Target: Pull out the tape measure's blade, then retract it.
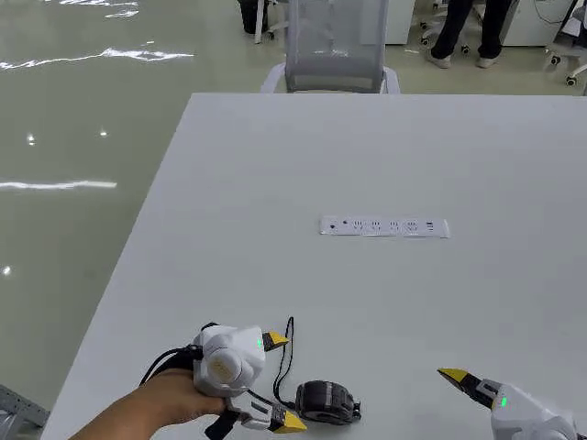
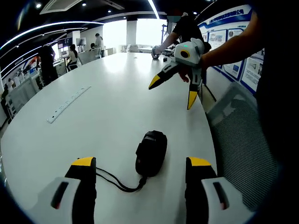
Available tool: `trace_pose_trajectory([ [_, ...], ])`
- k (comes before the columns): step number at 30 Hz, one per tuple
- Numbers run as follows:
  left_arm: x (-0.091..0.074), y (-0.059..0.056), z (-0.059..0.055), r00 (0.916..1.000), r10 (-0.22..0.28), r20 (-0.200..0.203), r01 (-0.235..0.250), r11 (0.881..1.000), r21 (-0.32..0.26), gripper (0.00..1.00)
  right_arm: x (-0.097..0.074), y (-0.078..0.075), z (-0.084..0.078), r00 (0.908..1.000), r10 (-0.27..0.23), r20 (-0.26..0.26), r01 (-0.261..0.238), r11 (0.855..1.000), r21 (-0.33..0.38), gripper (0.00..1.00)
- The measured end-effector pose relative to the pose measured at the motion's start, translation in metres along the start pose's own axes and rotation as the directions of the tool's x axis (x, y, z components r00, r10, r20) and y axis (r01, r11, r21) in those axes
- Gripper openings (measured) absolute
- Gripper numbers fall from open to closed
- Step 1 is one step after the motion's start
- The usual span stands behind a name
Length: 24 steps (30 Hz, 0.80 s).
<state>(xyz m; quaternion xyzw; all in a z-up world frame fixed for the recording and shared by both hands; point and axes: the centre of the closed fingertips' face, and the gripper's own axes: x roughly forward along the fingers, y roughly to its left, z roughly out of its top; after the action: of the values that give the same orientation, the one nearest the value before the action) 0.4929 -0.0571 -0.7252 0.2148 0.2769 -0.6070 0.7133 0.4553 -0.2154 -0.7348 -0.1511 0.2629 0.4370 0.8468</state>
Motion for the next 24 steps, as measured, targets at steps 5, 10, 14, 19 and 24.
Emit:
trace_pose_trajectory([
  [5, 0.005, -0.004, -0.001, 0.9994, -0.027, -0.023, 0.027, 1.000, 0.014, 0.73, 0.007, 0.002, 0.001, 0.9998, 0.021, -0.006, -0.021, 1.000, -0.008, 0.77],
  [10, 0.012, -0.005, -0.007, 0.9977, -0.041, -0.054, 0.043, 0.998, 0.036, 0.70, 0.013, 0.006, 0.001, 0.9987, 0.047, -0.020, -0.048, 0.999, -0.020, 0.75],
  [14, 0.016, -0.006, -0.009, 0.9958, -0.046, -0.079, 0.050, 0.997, 0.053, 0.68, 0.017, 0.006, 0.002, 0.9979, 0.059, -0.026, -0.059, 0.998, -0.023, 0.73],
  [19, 0.022, -0.010, -0.009, 0.9940, -0.063, -0.090, 0.069, 0.996, 0.064, 0.67, 0.023, 0.007, 0.000, 0.9963, 0.077, -0.040, -0.078, 0.996, -0.031, 0.71],
  [24, 0.029, -0.013, -0.007, 0.9916, -0.080, -0.101, 0.087, 0.994, 0.068, 0.61, 0.029, 0.009, 0.002, 0.9950, 0.090, -0.043, -0.091, 0.995, -0.033, 0.69],
])
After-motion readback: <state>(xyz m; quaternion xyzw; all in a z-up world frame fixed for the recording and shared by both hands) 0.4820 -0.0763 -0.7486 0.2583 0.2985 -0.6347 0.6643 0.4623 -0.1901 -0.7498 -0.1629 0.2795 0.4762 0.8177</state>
